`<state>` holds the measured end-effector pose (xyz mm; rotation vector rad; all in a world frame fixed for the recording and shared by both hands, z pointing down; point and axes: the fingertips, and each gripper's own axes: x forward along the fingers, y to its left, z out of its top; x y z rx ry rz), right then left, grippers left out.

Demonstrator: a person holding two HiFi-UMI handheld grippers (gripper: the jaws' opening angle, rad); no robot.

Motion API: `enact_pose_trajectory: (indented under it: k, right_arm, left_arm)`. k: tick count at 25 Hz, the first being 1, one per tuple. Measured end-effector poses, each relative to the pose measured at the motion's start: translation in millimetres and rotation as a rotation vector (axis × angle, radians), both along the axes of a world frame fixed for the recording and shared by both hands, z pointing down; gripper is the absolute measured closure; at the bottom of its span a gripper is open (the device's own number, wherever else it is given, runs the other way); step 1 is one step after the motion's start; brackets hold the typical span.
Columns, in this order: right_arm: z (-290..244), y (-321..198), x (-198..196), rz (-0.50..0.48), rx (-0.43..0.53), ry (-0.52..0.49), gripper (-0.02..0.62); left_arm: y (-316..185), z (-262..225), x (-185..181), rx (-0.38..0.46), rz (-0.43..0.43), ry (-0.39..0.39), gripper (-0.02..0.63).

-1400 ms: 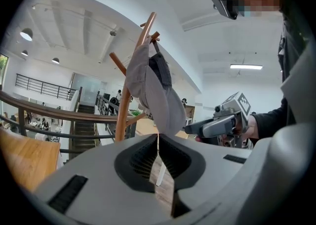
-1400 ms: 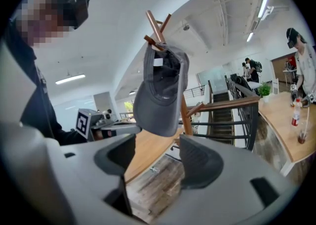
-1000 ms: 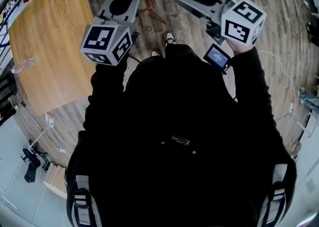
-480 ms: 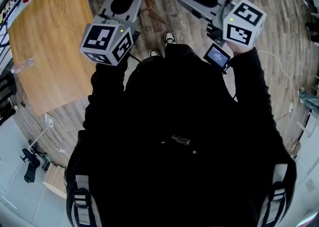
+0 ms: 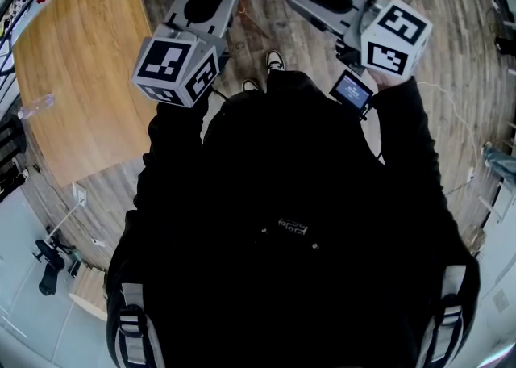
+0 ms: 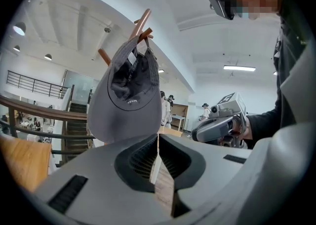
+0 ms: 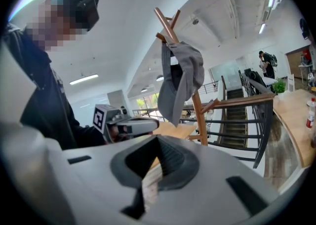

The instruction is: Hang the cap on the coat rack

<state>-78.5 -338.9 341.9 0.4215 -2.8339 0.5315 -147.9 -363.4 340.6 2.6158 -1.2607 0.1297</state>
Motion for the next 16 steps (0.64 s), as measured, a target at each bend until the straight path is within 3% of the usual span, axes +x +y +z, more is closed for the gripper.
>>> enact_pose_trajectory:
  k: [16]
  right_arm:
    - [-1.1,0.6,-0.2,-0.01,0.004,0.006,0.592]
  left_arm:
    - [-1.1,0.4,1.4,0.001,0.007,-0.005,0.589]
